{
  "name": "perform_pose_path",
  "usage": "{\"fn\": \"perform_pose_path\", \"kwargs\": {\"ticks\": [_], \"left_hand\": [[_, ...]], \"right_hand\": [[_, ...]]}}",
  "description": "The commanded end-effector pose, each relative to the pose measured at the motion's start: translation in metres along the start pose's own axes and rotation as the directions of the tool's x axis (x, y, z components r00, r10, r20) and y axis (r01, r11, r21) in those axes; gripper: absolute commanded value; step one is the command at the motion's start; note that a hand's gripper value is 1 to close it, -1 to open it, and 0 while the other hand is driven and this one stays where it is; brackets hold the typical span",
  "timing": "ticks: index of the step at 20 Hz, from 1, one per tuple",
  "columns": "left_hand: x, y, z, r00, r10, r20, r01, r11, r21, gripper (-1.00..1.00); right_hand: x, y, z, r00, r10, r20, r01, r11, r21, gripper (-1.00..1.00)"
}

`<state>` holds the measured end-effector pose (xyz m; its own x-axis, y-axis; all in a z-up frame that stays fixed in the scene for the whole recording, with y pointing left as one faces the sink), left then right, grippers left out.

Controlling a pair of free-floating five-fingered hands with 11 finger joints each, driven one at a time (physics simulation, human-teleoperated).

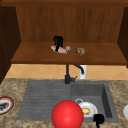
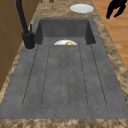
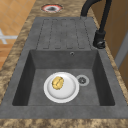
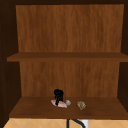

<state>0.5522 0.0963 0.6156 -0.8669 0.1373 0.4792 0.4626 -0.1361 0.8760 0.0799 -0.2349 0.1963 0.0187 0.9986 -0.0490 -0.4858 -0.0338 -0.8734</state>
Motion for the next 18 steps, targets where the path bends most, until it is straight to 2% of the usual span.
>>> {"fn": "perform_pose_path", "kwargs": {"ticks": [1, 3, 4, 5, 7, 10, 11, 14, 15, 16, 18], "left_hand": [[-0.029, -0.007, 0.005, 0.9993, -0.026, 0.026, 0.025, 0.9991, 0.036, 1.00], [-0.026, -0.015, 0.013, 0.9943, -0.012, 0.106, 0.009, 0.9993, 0.035, 1.00], [-0.023, -0.021, 0.017, 0.9907, -0.009, 0.136, 0.004, 0.9992, 0.040, 1.00], [-0.015, -0.026, 0.020, 0.9891, -0.016, 0.147, 0.008, 0.9985, 0.054, 1.00], [0.000, -0.034, 0.019, 0.9866, -0.028, 0.160, 0.019, 0.9980, 0.061, 1.00], [0.014, -0.037, 0.019, 0.9804, -0.107, 0.166, 0.098, 0.9933, 0.062, 1.00], [0.018, -0.038, 0.020, 0.9766, -0.136, 0.167, 0.127, 0.9899, 0.063, 1.00], [0.027, -0.041, 0.020, 0.9610, -0.225, 0.161, 0.219, 0.9742, 0.053, 1.00], [0.032, -0.043, 0.019, 0.9555, -0.248, 0.160, 0.243, 0.9686, 0.051, 1.00], [0.038, -0.044, 0.019, 0.9525, -0.259, 0.160, 0.255, 0.9658, 0.050, 1.00], [0.050, -0.046, 0.018, 0.9563, -0.250, 0.152, 0.245, 0.9681, 0.055, 1.00]], "right_hand": [[0.000, 0.000, 0.000, 1.000, 0.000, 0.000, 0.000, 1.000, 0.000, 0.00], [0.000, 0.000, 0.000, 1.000, 0.000, 0.000, 0.000, 1.000, 0.000, 0.00], [0.000, 0.000, 0.000, 1.000, 0.000, 0.000, 0.000, 1.000, 0.000, 0.00], [0.000, 0.000, 0.000, 1.000, 0.000, 0.000, 0.000, 1.000, 0.000, 0.00], [0.000, 0.000, 0.000, 1.000, 0.000, 0.000, 0.000, 1.000, 0.000, 0.00], [0.000, 0.000, 0.000, 1.000, 0.000, 0.000, 0.000, 1.000, 0.000, 0.00], [0.000, 0.000, 0.000, 1.000, 0.000, 0.000, 0.000, 1.000, 0.000, 0.00], [0.000, 0.000, 0.000, 1.000, 0.000, 0.000, 0.000, 1.000, 0.000, 0.00], [0.000, 0.000, 0.000, 1.000, 0.000, 0.000, 0.000, 1.000, 0.000, 0.00], [0.000, 0.000, 0.000, 1.000, 0.000, 0.000, 0.000, 1.000, 0.000, 0.00], [0.000, 0.000, 0.000, 1.000, 0.000, 0.000, 0.000, 1.000, 0.000, 0.00]]}}
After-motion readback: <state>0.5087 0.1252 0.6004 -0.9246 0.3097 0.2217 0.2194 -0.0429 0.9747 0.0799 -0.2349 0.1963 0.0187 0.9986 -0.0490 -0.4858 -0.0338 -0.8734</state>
